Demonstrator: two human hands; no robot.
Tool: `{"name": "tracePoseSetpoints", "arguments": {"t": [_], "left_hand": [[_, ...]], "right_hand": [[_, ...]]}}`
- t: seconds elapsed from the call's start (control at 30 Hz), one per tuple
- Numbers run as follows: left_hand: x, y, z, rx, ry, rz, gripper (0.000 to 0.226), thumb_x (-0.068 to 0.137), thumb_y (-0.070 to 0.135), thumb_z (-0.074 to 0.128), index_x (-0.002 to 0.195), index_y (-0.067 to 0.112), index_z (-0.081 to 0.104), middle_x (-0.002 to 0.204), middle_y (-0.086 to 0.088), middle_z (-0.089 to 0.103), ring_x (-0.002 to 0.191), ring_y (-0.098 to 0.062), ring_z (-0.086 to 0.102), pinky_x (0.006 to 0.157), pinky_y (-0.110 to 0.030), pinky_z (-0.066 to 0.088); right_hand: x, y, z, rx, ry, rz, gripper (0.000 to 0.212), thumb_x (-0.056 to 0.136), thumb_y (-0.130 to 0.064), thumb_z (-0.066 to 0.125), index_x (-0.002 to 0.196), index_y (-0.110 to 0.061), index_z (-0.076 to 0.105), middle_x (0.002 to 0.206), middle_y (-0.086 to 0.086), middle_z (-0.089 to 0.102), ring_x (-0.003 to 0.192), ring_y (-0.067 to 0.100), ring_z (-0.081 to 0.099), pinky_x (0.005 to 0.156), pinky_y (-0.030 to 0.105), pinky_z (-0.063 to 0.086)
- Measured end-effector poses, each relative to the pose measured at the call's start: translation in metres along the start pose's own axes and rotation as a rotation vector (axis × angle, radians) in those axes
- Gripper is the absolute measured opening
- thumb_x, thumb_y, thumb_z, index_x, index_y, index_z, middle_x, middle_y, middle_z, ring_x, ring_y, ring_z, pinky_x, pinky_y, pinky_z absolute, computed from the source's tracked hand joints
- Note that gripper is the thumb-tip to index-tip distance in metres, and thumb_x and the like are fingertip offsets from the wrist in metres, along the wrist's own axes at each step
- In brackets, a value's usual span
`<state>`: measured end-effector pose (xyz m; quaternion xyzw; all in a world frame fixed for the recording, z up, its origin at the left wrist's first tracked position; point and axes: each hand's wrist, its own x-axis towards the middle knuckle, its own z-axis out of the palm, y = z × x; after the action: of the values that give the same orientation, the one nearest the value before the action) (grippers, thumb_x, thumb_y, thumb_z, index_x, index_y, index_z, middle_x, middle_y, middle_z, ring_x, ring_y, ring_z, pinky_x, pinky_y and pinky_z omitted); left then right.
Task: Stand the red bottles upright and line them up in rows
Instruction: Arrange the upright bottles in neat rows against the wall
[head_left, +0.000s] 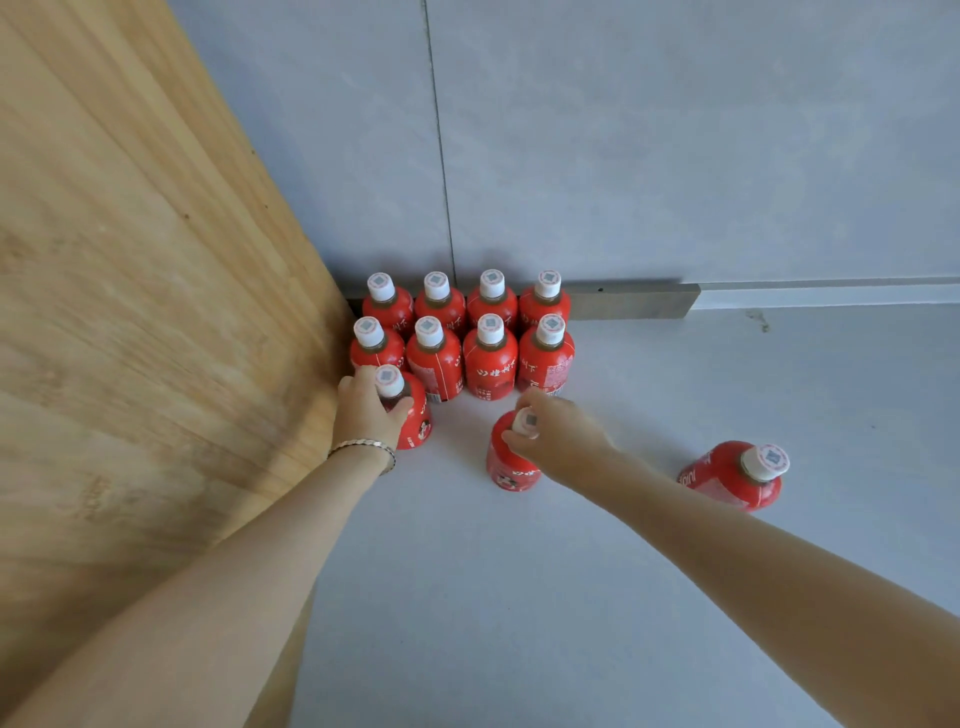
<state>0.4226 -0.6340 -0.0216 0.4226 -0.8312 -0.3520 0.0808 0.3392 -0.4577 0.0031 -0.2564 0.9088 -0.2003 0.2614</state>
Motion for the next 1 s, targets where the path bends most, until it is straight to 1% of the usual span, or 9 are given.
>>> {"name": "tracePoseSetpoints", "arguments": {"t": [0.13,0.27,0.43,0.57,0.63,0.73,0.8,0.9,1.0], "left_hand": [[-0.002,-0.006,0.005,0.06,0.017,-0.091,0.056,0.074,0.024,0.076,0.122,0.011,0.05,0.124,-0.02,0.05,0.114,-0.036,0.052,0.098,-0.043,0.045],[-0.001,-0.016,0.01,-0.137,-0.062,-0.072,0.058,0.081,0.021,0.069,0.132,0.02,0.043,0.134,-0.005,0.056,0.122,-0.027,0.053,0.102,-0.04,0.043],[0.001,-0.016,0.011,-0.185,-0.043,-0.093,0.059,0.081,0.022,0.07,0.134,0.021,0.044,0.134,-0.001,0.057,0.125,-0.025,0.052,0.103,-0.038,0.043],[0.003,-0.017,0.012,-0.161,-0.057,-0.07,0.062,0.081,0.02,0.069,0.136,0.019,0.041,0.137,-0.004,0.054,0.128,-0.027,0.05,0.106,-0.042,0.041],[0.0,-0.009,0.014,-0.056,0.064,0.037,0.066,0.076,0.011,0.071,0.135,0.012,0.041,0.136,-0.013,0.051,0.127,-0.033,0.048,0.107,-0.044,0.041],[-0.007,0.009,0.02,0.235,0.244,0.364,0.07,0.065,0.007,0.077,0.129,0.003,0.049,0.129,-0.025,0.05,0.12,-0.042,0.049,0.102,-0.05,0.042],[-0.01,0.023,0.023,0.32,0.205,0.513,0.065,0.065,0.01,0.078,0.125,0.002,0.053,0.125,-0.023,0.054,0.115,-0.04,0.053,0.098,-0.047,0.046],[-0.01,0.037,0.028,0.344,-0.008,0.455,0.06,0.078,0.016,0.071,0.131,0.004,0.045,0.128,-0.018,0.052,0.116,-0.034,0.052,0.098,-0.04,0.046],[-0.009,0.042,0.032,0.439,-0.126,0.346,0.058,0.083,0.023,0.068,0.132,0.007,0.04,0.127,-0.016,0.051,0.118,-0.033,0.05,0.097,-0.039,0.045]], "right_hand": [[0.029,-0.034,0.019,0.173,0.098,-0.047,0.033,0.088,-0.025,0.056,0.12,-0.015,0.05,0.116,0.013,0.055,0.098,0.031,0.059,0.08,0.038,0.051],[0.043,-0.039,0.033,0.2,0.06,0.069,0.053,0.087,-0.023,0.059,0.135,-0.019,0.037,0.13,0.014,0.041,0.106,0.036,0.057,0.088,0.041,0.049],[0.054,-0.037,0.049,0.398,-0.024,0.134,0.058,0.085,-0.019,0.066,0.134,-0.008,0.037,0.13,0.013,0.054,0.118,0.028,0.053,0.08,0.027,0.042],[0.048,-0.034,0.052,0.527,0.013,0.139,0.05,0.086,-0.012,0.062,0.133,-0.009,0.044,0.13,0.011,0.056,0.12,0.028,0.054,0.085,0.027,0.042],[0.04,-0.021,0.044,0.432,0.036,0.08,0.041,0.087,-0.01,0.057,0.128,-0.011,0.052,0.126,0.009,0.06,0.116,0.026,0.057,0.088,0.027,0.044],[0.023,0.014,0.012,0.21,0.039,0.033,0.036,0.088,-0.01,0.055,0.123,-0.015,0.059,0.124,0.004,0.061,0.106,0.022,0.061,0.089,0.026,0.044],[0.009,0.043,-0.019,0.007,0.091,0.0,0.032,0.088,-0.014,0.056,0.119,-0.017,0.061,0.127,0.001,0.057,0.107,0.021,0.059,0.091,0.029,0.045],[-0.011,0.088,-0.061,-0.377,0.118,0.095,0.047,0.086,-0.032,0.059,0.132,-0.025,0.048,0.138,0.002,0.044,0.126,0.022,0.045,0.1,0.035,0.041],[-0.03,0.125,-0.081,-0.601,-0.037,0.342,0.063,0.081,-0.048,0.059,0.137,-0.03,0.036,0.134,0.006,0.043,0.123,0.026,0.046,0.095,0.036,0.044]]}}
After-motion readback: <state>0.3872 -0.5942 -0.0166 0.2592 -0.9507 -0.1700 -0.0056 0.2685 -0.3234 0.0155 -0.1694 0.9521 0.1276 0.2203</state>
